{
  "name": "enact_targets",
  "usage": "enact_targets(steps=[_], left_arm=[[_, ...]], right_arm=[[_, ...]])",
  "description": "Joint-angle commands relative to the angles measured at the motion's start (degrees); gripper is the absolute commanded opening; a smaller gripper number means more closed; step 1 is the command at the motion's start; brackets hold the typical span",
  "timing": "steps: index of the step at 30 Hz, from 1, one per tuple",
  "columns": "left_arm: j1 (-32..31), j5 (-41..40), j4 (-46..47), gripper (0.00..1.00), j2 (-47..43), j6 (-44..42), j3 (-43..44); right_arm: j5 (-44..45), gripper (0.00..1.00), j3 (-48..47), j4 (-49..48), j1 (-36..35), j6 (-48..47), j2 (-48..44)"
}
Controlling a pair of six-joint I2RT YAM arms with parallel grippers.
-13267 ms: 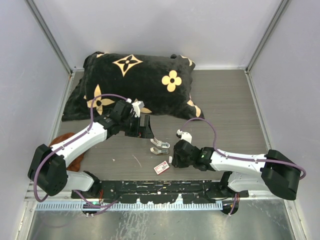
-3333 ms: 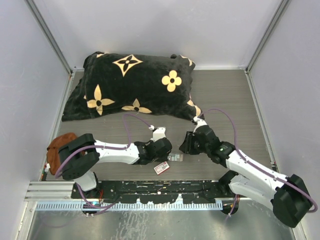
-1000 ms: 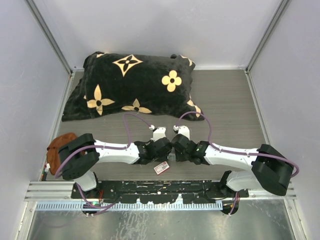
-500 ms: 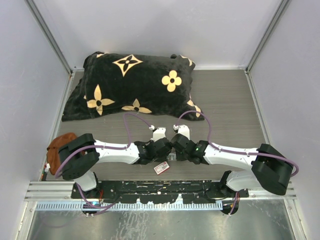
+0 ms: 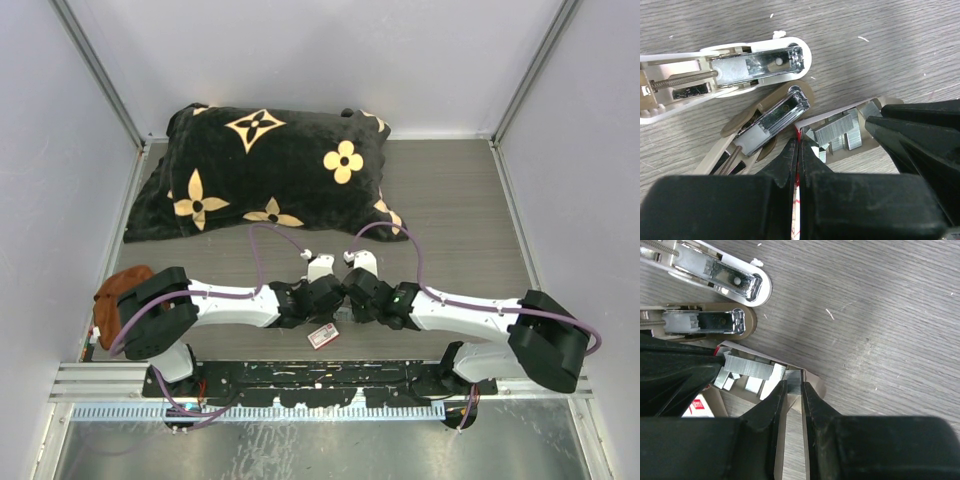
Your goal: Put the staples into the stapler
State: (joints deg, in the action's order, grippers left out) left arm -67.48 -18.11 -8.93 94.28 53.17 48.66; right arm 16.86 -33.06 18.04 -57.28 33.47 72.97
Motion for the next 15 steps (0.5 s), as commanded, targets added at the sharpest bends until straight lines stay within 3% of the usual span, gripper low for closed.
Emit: enact_targets(steps=[1, 8, 15], left_arm=[[0.1, -0.4, 0.5, 0.04, -0.4, -2.5, 3.8], [0.1, -1.2, -1.6, 0.37, -4.7, -6.0, 4.7], [0.1, -3.2, -6.0, 0.50, -12.5, -7.7, 3.6]], right_arm=[[0.1, 0.17, -0.4, 1.9, -1.1, -1.4, -4.7], [-2.9, 0.16, -2.1, 5.0, -0.6, -4.1, -10.6], [-6.1, 0.16, -2.9, 6.8, 1.9, -6.8, -10.6]])
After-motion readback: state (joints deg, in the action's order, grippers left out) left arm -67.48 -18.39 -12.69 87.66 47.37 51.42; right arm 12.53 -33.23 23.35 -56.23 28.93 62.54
